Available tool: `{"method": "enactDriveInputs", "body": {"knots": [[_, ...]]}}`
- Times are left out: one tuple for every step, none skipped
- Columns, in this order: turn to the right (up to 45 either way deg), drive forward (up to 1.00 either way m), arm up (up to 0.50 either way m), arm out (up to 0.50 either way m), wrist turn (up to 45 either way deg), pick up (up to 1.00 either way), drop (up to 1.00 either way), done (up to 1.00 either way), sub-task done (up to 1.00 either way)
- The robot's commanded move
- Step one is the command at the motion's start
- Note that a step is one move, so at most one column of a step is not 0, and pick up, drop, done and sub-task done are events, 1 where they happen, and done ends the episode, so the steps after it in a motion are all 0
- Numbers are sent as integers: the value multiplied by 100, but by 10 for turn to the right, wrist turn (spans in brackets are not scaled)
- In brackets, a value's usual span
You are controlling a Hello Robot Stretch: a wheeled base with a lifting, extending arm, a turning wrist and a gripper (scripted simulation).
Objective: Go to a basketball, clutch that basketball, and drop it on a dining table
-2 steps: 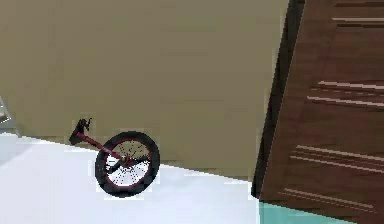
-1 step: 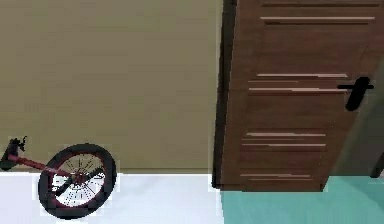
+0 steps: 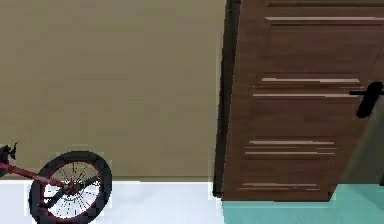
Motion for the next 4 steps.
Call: {"method": "enactDriveInputs", "body": {"knots": [[-450, 0, 0, 0, 0, 0, 0, 0, 0], [-210, 0, 0, 0, 0, 0, 0, 0, 0], [0, 5, 0, 0, 0, 0, 0, 0, 0], [-420, 0, 0, 0, 0, 0, 0, 0, 0]]}}
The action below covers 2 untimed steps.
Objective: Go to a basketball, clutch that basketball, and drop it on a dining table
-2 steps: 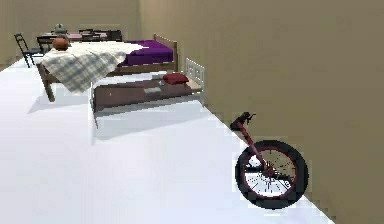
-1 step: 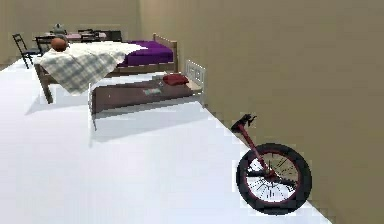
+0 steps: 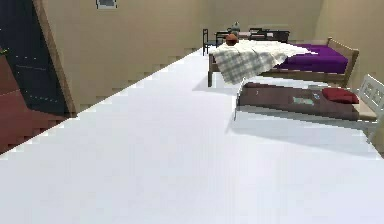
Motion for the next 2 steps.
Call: {"method": "enactDriveInputs", "body": {"knots": [[0, 100, 0, 0, 0, 0, 0, 0, 0], [0, 100, 0, 0, 0, 0, 0, 0, 0]]}}
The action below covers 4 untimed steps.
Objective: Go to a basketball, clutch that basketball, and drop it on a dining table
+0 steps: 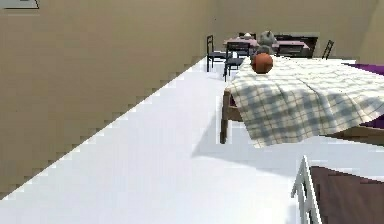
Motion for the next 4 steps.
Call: {"method": "enactDriveInputs", "body": {"knots": [[30, 0, 0, 0, 0, 0, 0, 0, 0], [0, 45, 0, 0, 0, 0, 0, 0, 0], [120, 0, 0, 0, 0, 0, 0, 0, 0], [0, 90, 0, 0, 0, 0, 0, 0, 0]]}}
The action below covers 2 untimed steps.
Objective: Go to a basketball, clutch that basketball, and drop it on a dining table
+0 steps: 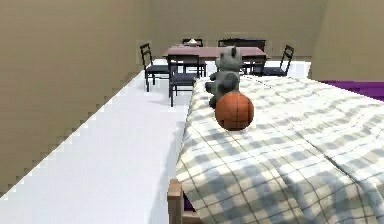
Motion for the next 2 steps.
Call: {"method": "enactDriveInputs", "body": {"knots": [[-450, 0, 0, 0, 0, 0, 0, 0, 0], [-300, 0, 0, 0, 0, 0, 0, 0, 0]]}}
